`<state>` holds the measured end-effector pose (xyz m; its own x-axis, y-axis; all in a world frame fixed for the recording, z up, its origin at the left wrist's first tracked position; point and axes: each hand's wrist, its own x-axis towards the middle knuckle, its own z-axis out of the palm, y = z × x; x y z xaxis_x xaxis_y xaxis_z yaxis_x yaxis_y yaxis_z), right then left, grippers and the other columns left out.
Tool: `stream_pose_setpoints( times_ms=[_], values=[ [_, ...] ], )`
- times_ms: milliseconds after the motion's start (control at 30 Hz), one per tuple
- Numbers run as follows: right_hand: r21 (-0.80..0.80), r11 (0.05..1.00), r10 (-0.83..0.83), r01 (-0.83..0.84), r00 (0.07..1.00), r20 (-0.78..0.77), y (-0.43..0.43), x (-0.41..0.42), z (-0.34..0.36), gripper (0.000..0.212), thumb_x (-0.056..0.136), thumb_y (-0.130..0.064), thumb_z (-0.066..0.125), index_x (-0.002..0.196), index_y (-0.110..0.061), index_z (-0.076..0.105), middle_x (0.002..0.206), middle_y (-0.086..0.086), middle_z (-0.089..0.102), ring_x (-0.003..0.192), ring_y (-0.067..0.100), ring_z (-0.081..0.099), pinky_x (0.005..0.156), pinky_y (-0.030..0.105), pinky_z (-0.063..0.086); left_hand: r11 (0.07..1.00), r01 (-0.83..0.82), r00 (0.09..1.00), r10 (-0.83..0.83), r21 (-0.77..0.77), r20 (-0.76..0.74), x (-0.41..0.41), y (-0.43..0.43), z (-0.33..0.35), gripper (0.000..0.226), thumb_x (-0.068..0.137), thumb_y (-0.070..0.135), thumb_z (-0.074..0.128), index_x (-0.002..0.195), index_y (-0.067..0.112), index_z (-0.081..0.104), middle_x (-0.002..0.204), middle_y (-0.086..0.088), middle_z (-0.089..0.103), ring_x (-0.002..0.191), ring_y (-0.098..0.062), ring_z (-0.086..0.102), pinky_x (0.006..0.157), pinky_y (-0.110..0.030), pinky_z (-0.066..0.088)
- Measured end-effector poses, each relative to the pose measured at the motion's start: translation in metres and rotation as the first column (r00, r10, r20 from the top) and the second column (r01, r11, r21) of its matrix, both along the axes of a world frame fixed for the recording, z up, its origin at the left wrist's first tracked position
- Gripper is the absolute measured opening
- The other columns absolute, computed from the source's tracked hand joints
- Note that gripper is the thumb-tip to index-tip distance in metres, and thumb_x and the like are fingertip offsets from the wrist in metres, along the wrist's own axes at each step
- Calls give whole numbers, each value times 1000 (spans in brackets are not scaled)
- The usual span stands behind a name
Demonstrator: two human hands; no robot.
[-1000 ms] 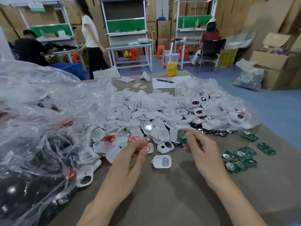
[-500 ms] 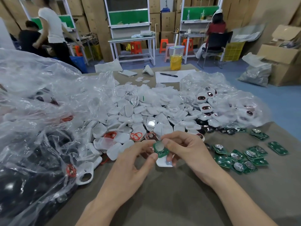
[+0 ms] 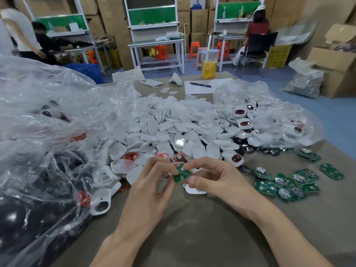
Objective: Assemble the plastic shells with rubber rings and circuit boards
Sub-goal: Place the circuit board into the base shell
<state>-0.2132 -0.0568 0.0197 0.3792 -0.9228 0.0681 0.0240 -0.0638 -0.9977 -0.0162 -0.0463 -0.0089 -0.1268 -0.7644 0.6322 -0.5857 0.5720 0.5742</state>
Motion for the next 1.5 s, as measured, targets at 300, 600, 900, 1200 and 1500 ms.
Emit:
stream_pose_setpoints(
  times_ms=[300, 600, 900, 1200, 1500],
  values=[
    [3, 1000, -1, 1, 1000, 24, 0, 0, 0, 18, 81, -29, 79, 98, -33, 77, 89, 3, 76, 80, 8, 68, 74, 18, 51, 1000, -9, 1000, 9, 6, -4, -1, -1, -2, 34, 87, 6, 74, 92, 35, 56, 101, 17, 60, 90, -4, 59, 72, -8, 41],
    [-2, 996, -93, 93, 995, 25, -7, 1, -7, 12, 78, -31, 76, 90, -30, 78, 75, 7, 69, 70, 17, 60, 71, 26, 52, 990, 22, 997, -12, 136, -73, -8, 7, -2, 33, 85, 53, 66, 114, 53, 49, 103, 31, 67, 96, 1, 60, 83, -3, 38],
    [-21, 990, -139, 142, 985, 104, -11, -2, -8, 22, 82, -28, 70, 101, -21, 80, 67, -6, 69, 64, 12, 56, 66, 15, 49, 996, 10, 999, -6, 93, -37, -7, 5, 0, 27, 89, 45, 63, 113, 51, 54, 106, 24, 62, 93, -4, 60, 79, -6, 40],
    [-15, 991, -131, 133, 989, 74, -14, -6, -12, 25, 79, -34, 73, 103, -29, 79, 74, -4, 72, 60, 14, 63, 69, 20, 54, 989, 79, 971, -49, -123, 235, -3, 0, 6, 13, 95, 31, 64, 101, 20, 70, 120, 12, 65, 111, -9, 60, 94, -26, 47],
    [-401, 879, -403, 259, 852, -334, -7, -34, -32, 26, 102, -45, 44, 124, -53, 56, 97, -20, 70, 86, 3, 64, 75, 13, 45, 982, 161, 966, -178, 102, 190, 4, -10, 2, 9, 94, 34, 65, 102, 32, 67, 117, 22, 60, 118, -6, 58, 97, -27, 45]
  ],
)
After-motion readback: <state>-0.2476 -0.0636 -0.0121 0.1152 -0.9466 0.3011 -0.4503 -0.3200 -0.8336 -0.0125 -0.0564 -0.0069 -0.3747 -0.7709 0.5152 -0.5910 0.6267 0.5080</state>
